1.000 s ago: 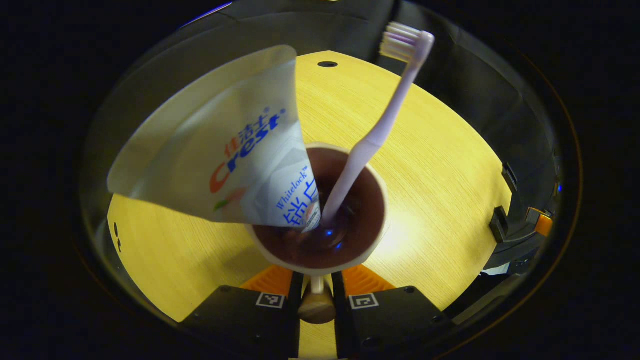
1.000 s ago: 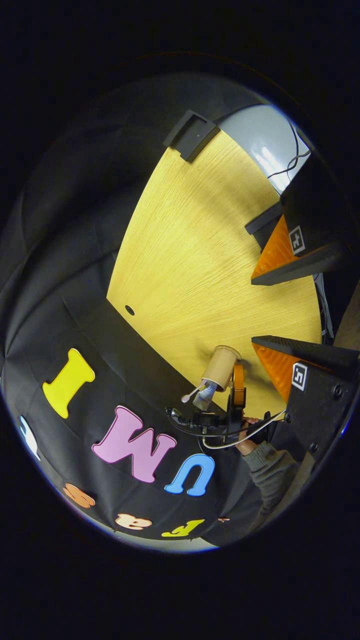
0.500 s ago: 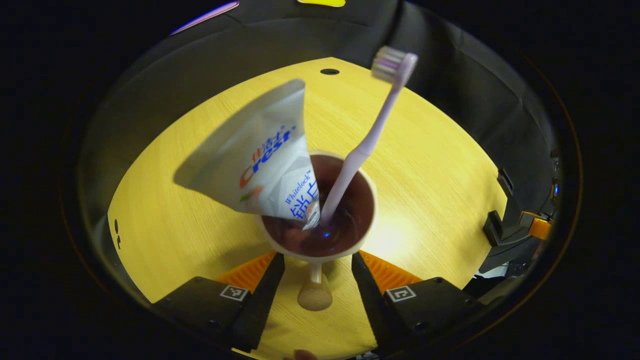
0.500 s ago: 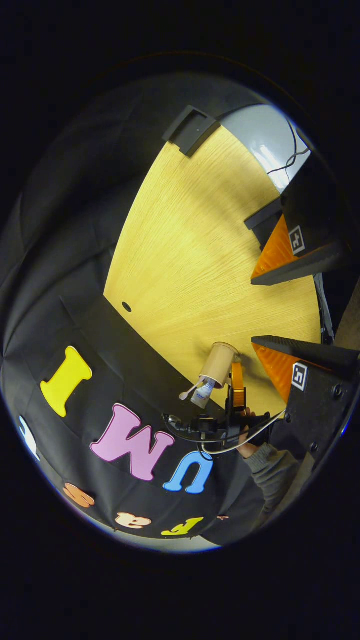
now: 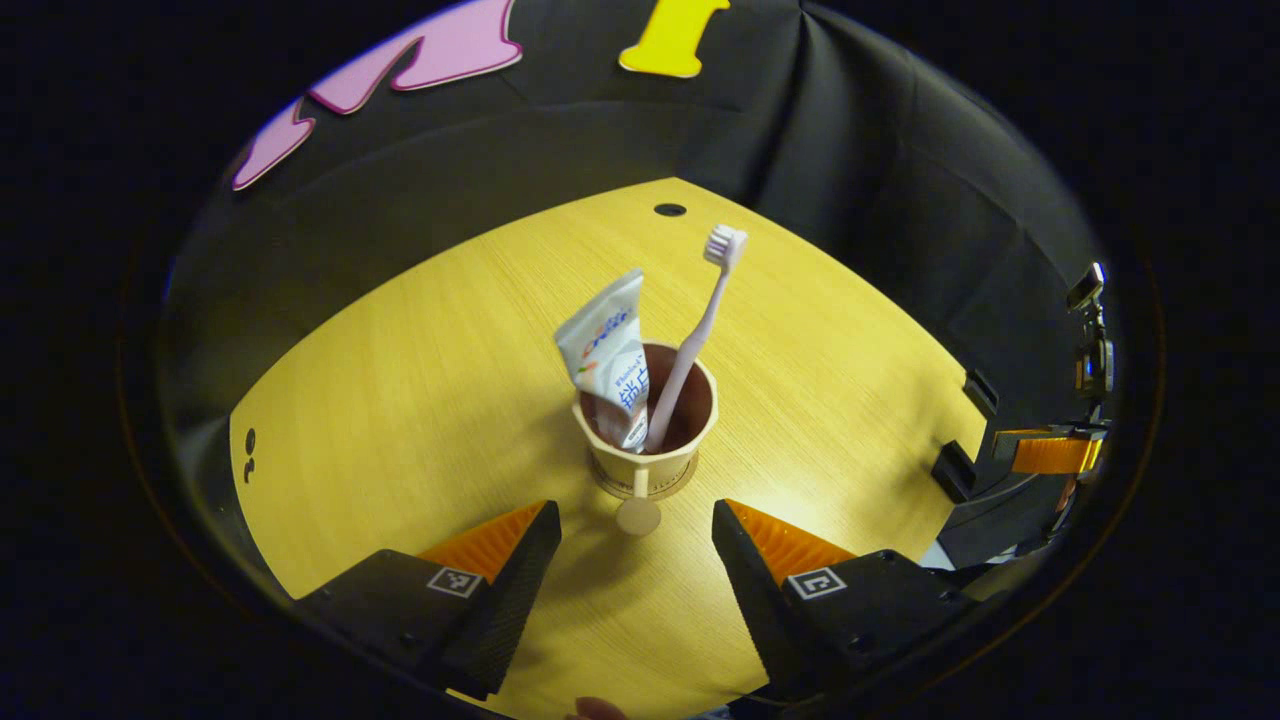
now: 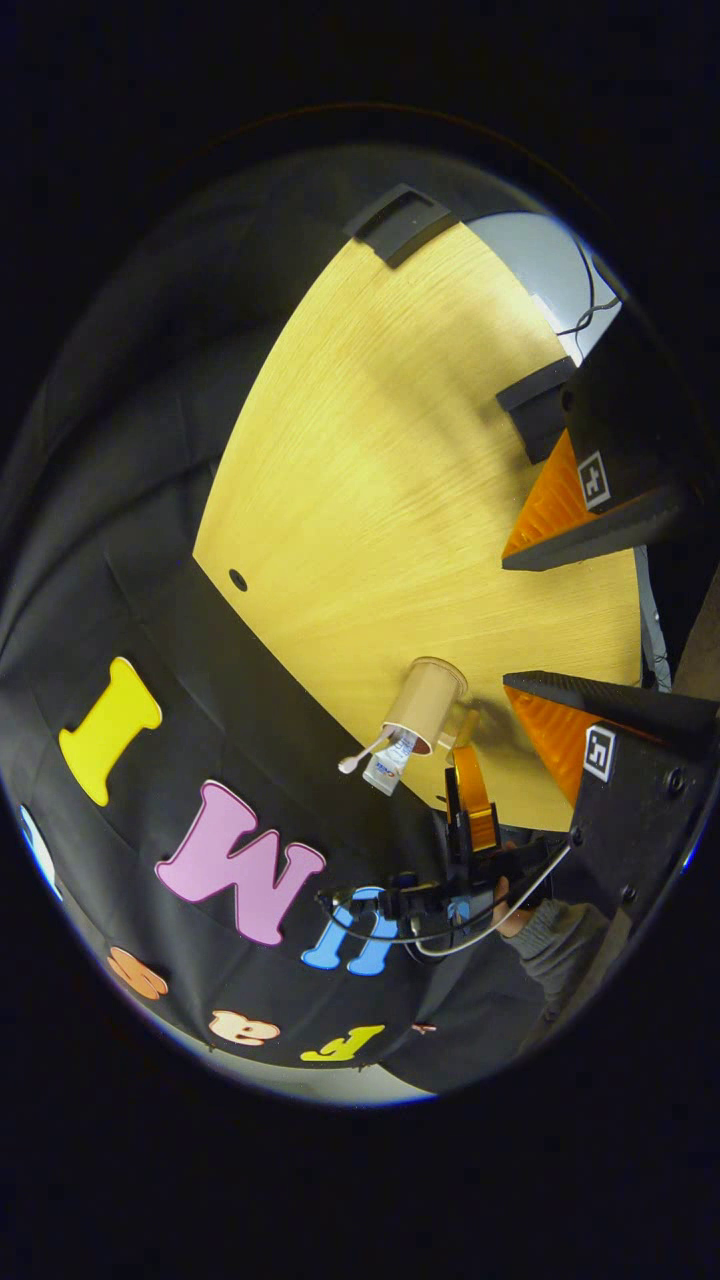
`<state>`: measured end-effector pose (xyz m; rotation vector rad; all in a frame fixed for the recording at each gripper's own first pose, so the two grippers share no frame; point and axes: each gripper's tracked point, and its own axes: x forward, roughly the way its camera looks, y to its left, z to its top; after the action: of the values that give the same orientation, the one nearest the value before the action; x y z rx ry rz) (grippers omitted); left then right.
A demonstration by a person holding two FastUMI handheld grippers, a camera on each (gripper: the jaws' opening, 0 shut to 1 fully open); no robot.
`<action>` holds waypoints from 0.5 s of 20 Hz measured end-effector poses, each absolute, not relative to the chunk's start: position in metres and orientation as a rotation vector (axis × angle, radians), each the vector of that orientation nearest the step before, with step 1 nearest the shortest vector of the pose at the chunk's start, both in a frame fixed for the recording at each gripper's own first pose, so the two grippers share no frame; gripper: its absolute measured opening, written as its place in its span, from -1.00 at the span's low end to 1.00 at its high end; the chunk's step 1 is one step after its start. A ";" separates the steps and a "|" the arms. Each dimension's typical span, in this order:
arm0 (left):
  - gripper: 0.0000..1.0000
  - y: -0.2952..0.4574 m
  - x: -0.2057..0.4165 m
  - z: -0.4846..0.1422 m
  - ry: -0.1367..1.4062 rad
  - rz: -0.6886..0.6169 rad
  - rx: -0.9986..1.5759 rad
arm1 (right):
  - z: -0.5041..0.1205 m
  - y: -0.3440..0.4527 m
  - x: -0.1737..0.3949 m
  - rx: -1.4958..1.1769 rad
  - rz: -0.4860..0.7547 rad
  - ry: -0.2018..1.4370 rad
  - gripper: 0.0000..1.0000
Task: Put the toothbrush and toothpaste on the desktop into the cup, then pick up the cup and place it on the coaster on the desktop.
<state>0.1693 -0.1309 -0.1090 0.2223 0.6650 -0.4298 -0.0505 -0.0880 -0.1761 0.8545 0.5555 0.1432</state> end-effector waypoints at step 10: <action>0.90 -0.041 0.094 -0.088 0.585 -0.255 -0.013 | -0.161 -0.017 -0.027 0.762 0.320 0.619 0.25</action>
<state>0.0936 -0.0414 -0.0884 -0.0128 0.5849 -0.2551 -0.0270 -0.0174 -0.1612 0.7618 0.6186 0.3197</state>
